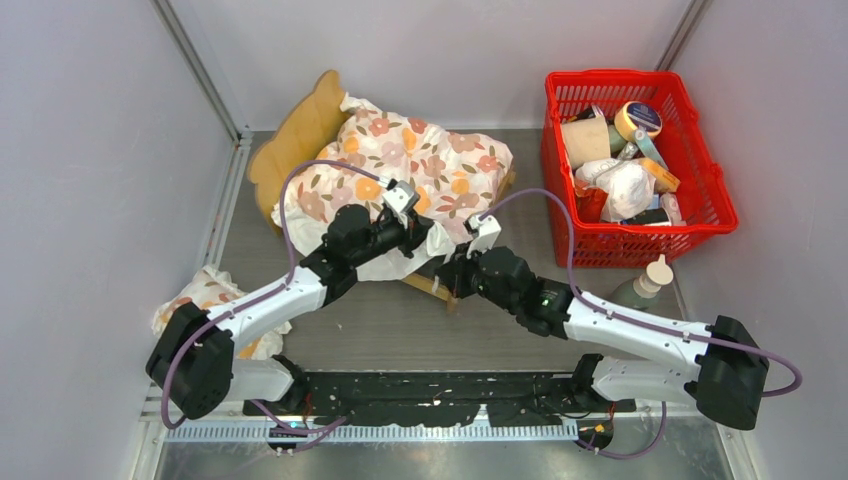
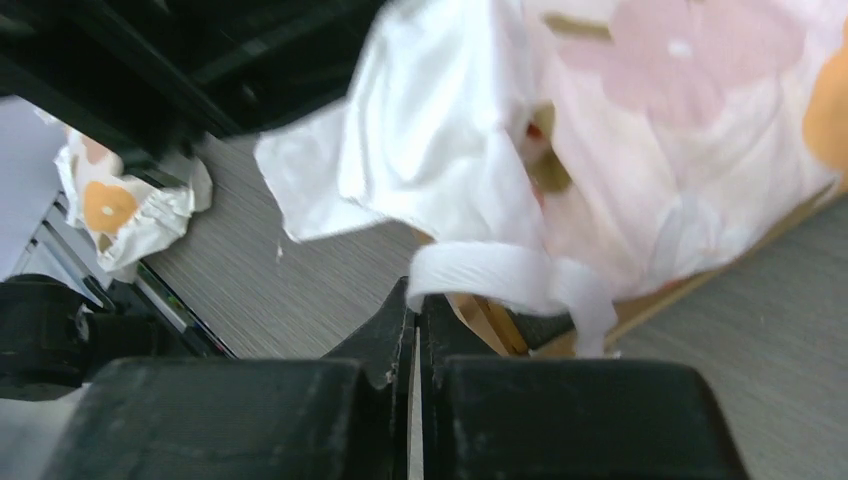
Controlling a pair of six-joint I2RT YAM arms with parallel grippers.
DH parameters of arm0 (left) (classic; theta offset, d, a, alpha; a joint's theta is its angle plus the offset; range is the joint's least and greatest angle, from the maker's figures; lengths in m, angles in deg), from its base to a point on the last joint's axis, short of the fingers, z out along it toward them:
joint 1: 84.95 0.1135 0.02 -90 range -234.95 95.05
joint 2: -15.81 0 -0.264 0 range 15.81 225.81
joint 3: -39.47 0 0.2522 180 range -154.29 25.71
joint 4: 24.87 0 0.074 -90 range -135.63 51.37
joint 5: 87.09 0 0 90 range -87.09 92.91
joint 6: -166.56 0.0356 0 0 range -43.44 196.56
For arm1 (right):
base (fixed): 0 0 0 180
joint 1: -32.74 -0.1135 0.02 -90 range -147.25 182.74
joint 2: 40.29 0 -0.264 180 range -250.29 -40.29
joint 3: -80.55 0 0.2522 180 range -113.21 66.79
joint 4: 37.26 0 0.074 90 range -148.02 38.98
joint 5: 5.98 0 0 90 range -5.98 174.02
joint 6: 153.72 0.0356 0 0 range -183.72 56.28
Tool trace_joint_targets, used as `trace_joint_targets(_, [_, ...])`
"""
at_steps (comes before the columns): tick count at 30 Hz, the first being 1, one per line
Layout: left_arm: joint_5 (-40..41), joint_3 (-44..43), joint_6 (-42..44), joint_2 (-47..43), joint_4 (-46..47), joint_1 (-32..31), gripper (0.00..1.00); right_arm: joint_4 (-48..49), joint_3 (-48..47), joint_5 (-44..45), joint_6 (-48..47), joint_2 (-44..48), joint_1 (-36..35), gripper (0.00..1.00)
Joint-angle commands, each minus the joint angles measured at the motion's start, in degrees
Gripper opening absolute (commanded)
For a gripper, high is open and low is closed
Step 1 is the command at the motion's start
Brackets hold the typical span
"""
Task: Set up the pet bed
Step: Cross the ropes on the bed frame.
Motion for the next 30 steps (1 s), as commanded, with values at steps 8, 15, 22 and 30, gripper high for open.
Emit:
trace_joint_targets(8, [0.4,-2.1,0.6,-0.6,4.5,0.7,0.00,1.2,-8.6,3.8,-10.9,0.7,-0.2,0.05])
trace_joint_targets(15, [0.4,-3.0,0.4,0.0,4.4,1.0,0.00,0.5,-7.8,4.5,-12.8,0.5,0.0,0.05])
trace_joint_targets(22, [0.2,-3.3,0.1,0.4,4.5,1.0,0.00,1.2,-6.0,1.3,-9.0,-0.1,0.0,0.05])
trace_joint_targets(30, [0.2,-1.8,0.2,0.5,4.9,1.0,0.00,2.3,-2.7,0.1,-5.5,0.0,0.1,0.05])
